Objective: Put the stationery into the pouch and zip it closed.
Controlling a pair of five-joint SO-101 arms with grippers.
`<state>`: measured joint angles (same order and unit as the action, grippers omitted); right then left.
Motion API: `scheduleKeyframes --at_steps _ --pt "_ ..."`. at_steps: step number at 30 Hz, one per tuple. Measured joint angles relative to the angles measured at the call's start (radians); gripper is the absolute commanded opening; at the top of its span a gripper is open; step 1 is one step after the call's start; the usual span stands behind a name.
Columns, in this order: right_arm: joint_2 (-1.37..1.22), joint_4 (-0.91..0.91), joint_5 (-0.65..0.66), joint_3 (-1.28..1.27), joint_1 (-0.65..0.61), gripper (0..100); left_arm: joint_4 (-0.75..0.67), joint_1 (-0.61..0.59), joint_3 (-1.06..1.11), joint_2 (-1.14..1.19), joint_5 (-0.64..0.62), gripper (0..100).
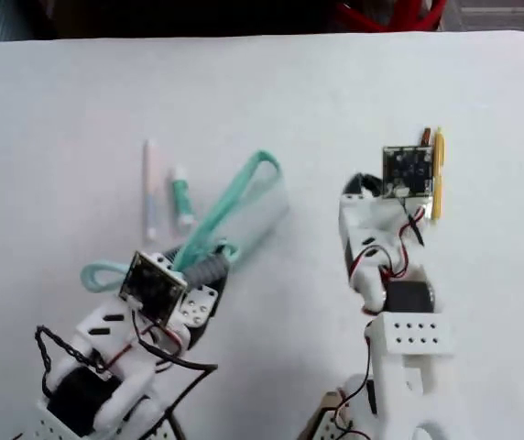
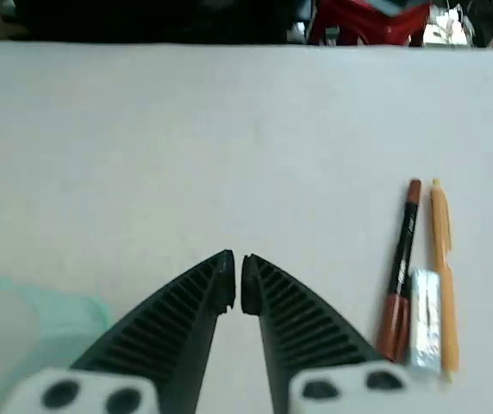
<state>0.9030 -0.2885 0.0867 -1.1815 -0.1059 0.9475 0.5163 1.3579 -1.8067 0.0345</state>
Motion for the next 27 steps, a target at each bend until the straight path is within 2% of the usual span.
scheduleKeyframes --at_steps 4,9,12,16,18,21,24,27 --pt "-0.005 0.193 -0.002 -0.054 -0.144 1.9 -0.002 0.041 -0.026 0.063 0.000 2" --pt "-0.121 0.241 0.086 -0.057 -0.261 1.9 -0.063 0.057 -0.063 0.212 -0.002 2" --pt "-0.203 0.245 0.106 -0.057 -0.273 1.9 -0.100 0.057 -0.063 0.236 -0.003 3" --pt "-0.264 0.245 0.112 -0.057 -0.282 1.9 -0.104 0.029 -0.063 0.230 -0.012 14" --pt "-0.276 0.245 0.112 -0.057 -0.282 1.9 -0.104 -0.008 -0.061 0.210 -0.069 18" --pt "-0.276 0.245 0.112 -0.057 -0.284 1.9 -0.104 -0.081 -0.061 0.152 -0.195 18" --pt "-0.276 0.245 0.112 -0.057 -0.273 1.9 -0.107 -0.110 -0.055 0.106 -0.229 18" --pt "-0.278 0.245 0.112 -0.057 -0.245 1.9 -0.181 -0.110 0.005 0.084 -0.233 14"
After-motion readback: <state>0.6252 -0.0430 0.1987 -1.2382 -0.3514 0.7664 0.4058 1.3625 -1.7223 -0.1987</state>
